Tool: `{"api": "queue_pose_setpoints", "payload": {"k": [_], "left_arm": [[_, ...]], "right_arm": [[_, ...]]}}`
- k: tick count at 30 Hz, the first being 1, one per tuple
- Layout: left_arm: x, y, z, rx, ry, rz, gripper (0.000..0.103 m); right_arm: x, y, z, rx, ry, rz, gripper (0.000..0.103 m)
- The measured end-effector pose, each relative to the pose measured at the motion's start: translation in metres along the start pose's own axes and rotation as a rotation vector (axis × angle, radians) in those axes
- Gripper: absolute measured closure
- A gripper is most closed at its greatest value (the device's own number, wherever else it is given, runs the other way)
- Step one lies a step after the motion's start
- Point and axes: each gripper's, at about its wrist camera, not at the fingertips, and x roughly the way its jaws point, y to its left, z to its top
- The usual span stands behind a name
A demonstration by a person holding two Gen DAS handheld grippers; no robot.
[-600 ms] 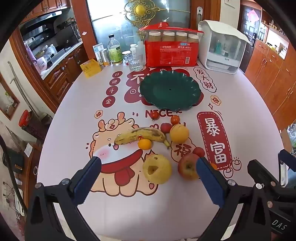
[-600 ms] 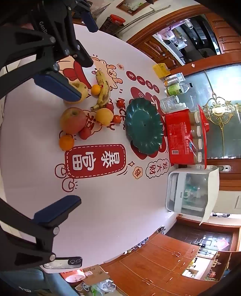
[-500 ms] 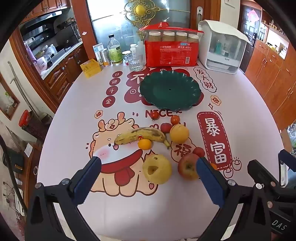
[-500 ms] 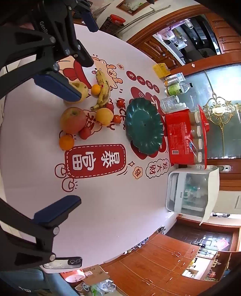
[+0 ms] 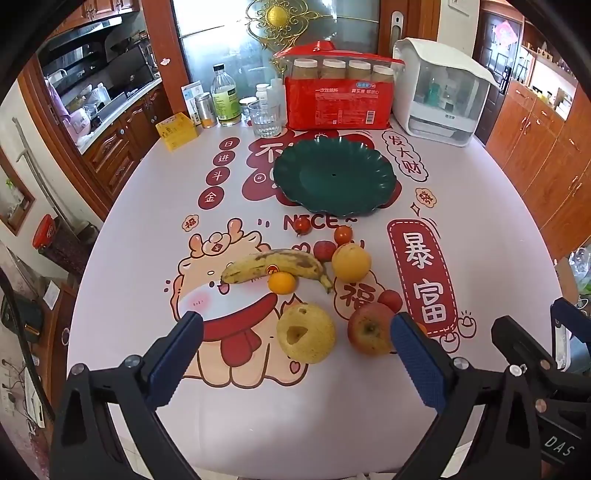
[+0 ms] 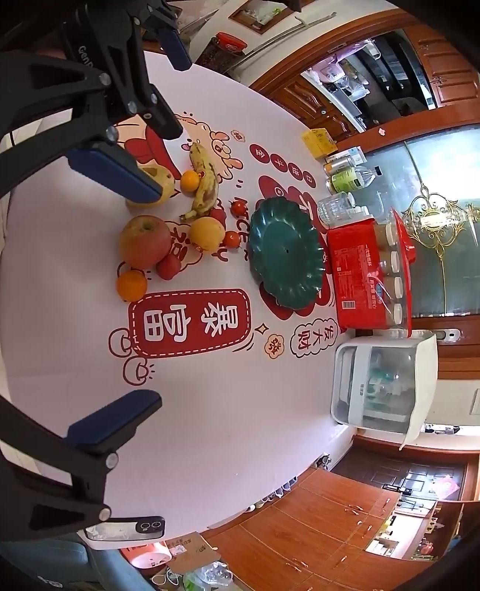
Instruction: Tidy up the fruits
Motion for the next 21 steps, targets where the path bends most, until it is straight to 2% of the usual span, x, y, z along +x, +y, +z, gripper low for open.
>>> {"api": "queue_pose_setpoints", "payload": {"k": [21], "left_arm": [[-0.006, -0.01, -0.004, -0.014, 0.015, 0.007, 0.004]], "right_arm": [[0.003, -0.01, -0.001, 0.007, 0.02, 0.066, 0.003]]}}
